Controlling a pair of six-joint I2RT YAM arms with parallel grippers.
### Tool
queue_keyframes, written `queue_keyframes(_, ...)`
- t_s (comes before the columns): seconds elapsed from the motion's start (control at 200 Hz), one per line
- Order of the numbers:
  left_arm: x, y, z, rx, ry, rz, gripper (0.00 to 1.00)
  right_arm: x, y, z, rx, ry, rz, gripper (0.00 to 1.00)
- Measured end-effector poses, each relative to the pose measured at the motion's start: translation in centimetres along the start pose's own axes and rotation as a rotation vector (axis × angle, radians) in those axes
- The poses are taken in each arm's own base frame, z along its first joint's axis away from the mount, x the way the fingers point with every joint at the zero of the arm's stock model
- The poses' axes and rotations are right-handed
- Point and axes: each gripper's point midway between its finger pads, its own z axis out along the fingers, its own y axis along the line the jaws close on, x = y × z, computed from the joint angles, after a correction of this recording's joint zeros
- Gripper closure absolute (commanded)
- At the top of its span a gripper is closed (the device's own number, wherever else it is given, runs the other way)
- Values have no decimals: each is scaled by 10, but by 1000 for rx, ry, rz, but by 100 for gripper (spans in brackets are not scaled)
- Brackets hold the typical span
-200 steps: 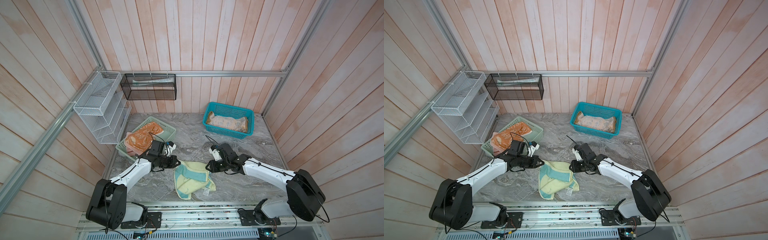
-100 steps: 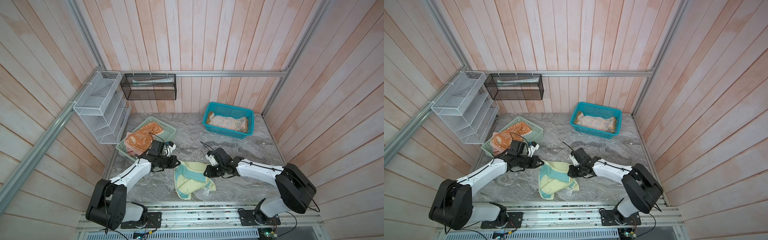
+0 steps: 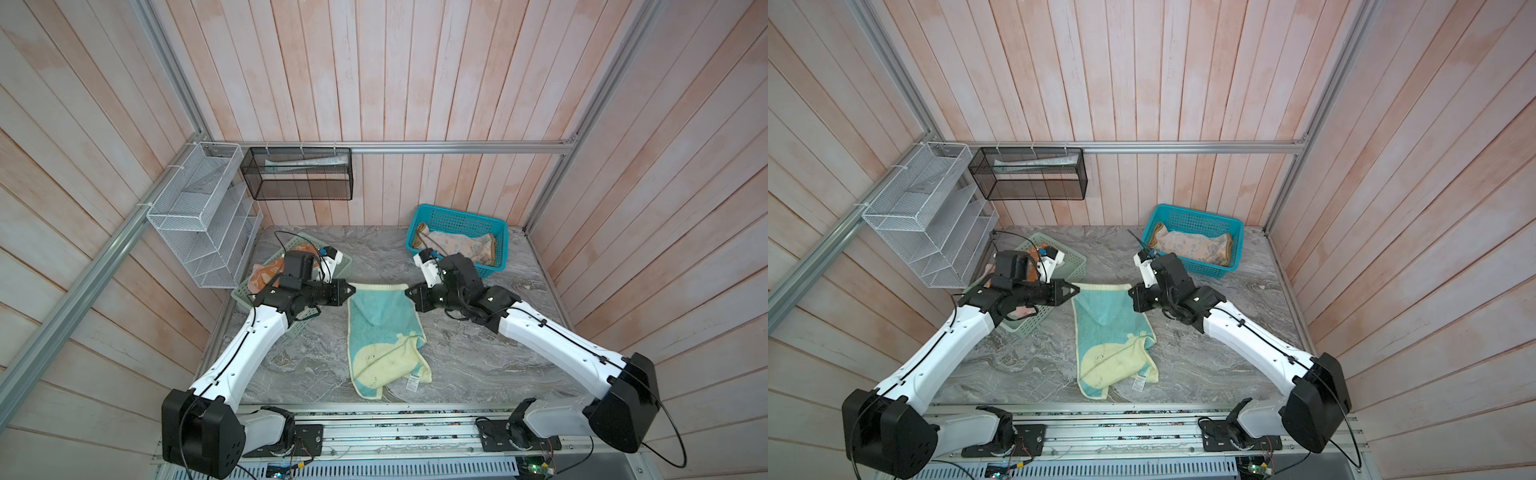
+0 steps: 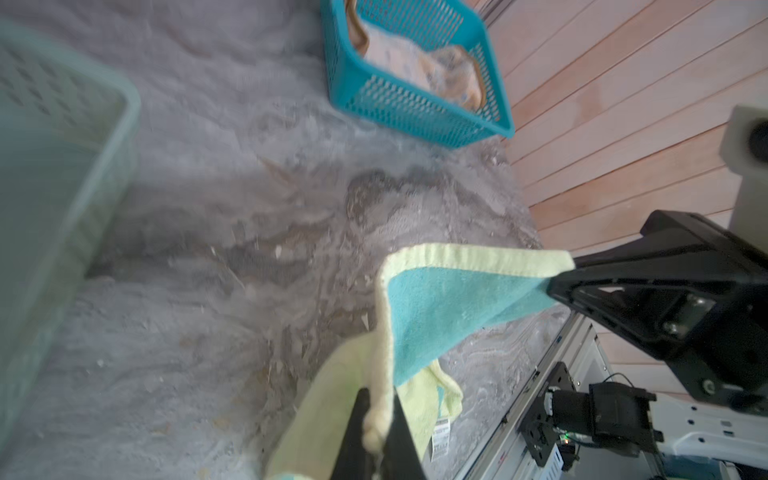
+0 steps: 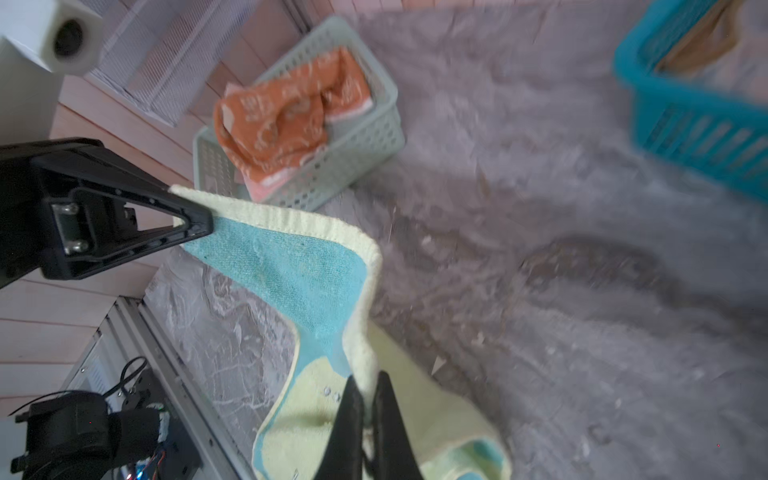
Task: Fold and stack the towels
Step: 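Raise the towel high by its edge with both grippers, letting it hang, then lower the hanging towel onto the table with both grippers, folding it over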
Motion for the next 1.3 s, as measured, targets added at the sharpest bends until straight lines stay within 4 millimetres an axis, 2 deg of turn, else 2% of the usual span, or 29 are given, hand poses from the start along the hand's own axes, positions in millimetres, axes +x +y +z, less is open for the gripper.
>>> queue_keyframes(0.065,-34,-5,-9,1,-65,41,100,-38,-18,-10,38,-89,-21,100)
queue_keyframes(0.11,-53,-5,-10,2,-96,64,100,-58,-32,-11,71,-131,-35,100)
queue_keyframes(0.18,-72,0,-4,1,-117,83,100,-76,-54,-7,115,-167,-62,100)
queue_keyframes(0.275,-84,13,14,-4,-106,88,100,-84,-77,10,148,-162,-90,100)
queue_keyframes(0.365,-85,28,34,-13,-74,75,100,-84,-96,31,168,-132,-102,100)
queue_keyframes(0.445,-86,39,45,-21,-55,66,100,-87,-105,44,173,-116,-112,100)
queue_keyframes(0.525,-91,41,47,-23,-54,69,100,-89,-106,46,168,-114,-123,100)
queue_keyframes(0.6,-97,35,40,-20,-75,89,100,-96,-99,36,160,-138,-136,100)
queue_keyframes(0.675,-103,18,22,-11,-112,120,100,-107,-83,11,147,-192,-161,100)
queue_keyframes(0.735,-106,-4,1,5,-153,159,100,-114,-63,-19,136,-254,-192,100)
queue_keyframes(0.81,-106,-43,-32,39,-219,228,100,-123,-28,-68,120,-355,-245,100)
queue_keyframes(0.89,-106,-94,-72,91,-305,325,100,-134,13,-120,102,-475,-314,100)
queue_keyframes(1.0,-95,-149,-115,167,-387,421,100,-137,63,-178,63,-589,-383,100)
queue_keyframes(1.09,-93,-168,-140,187,-431,445,100,-141,89,-212,39,-644,-405,100)
queue_keyframes(1.18,-97,-176,-157,184,-463,447,100,-150,98,-236,47,-683,-398,100)
queue_keyframes(1.3,-105,-186,-170,189,-474,444,100,-160,99,-244,80,-674,-388,100)
